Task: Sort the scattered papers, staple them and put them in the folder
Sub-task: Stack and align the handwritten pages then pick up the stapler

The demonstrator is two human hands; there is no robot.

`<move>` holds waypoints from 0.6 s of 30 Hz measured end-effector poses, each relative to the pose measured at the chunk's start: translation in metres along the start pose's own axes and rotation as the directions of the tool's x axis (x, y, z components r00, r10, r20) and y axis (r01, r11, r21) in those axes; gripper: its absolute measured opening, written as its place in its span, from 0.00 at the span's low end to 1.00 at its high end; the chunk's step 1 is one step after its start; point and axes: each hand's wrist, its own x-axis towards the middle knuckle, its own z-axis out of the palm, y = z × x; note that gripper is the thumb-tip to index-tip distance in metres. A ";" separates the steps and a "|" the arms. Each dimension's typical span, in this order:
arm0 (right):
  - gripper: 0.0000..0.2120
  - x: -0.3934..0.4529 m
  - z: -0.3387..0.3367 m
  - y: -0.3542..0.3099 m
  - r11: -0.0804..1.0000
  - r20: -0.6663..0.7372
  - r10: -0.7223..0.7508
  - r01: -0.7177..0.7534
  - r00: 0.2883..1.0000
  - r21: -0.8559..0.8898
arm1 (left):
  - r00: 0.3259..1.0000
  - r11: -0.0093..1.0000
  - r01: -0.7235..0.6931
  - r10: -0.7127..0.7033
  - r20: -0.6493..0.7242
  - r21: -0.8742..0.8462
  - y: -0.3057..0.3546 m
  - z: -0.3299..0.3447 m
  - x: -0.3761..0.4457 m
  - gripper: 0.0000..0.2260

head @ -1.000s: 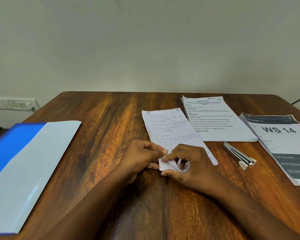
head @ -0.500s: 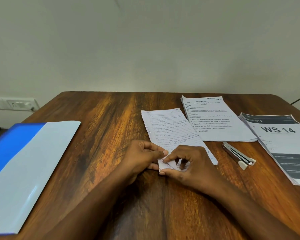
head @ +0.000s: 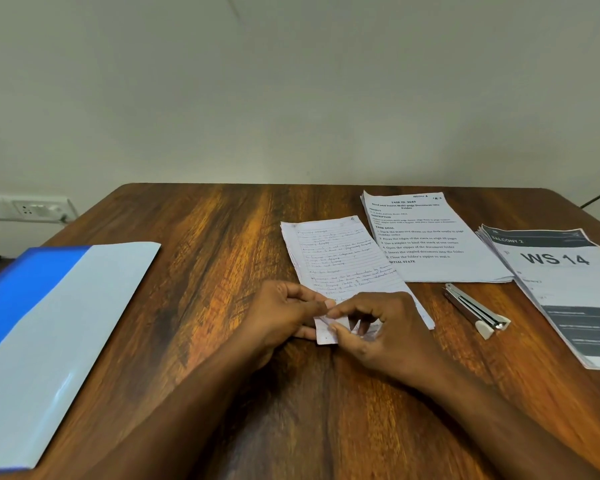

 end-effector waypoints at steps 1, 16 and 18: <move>0.08 0.000 0.000 -0.001 1.000 -0.002 0.009 -0.009 1.000 0.004 | 1.000 1.000 0.000 0.000 -0.002 -0.001 0.000 0.000 0.000 0.06; 0.13 0.003 0.000 0.006 0.930 0.001 0.249 -0.240 0.968 0.277 | 0.995 0.996 0.082 -0.080 0.060 -0.025 0.008 -0.004 -0.002 0.10; 0.12 0.003 -0.001 0.004 0.931 0.005 0.247 -0.239 0.969 0.277 | 0.996 0.996 0.081 -0.080 0.046 -0.020 0.008 -0.004 -0.001 0.11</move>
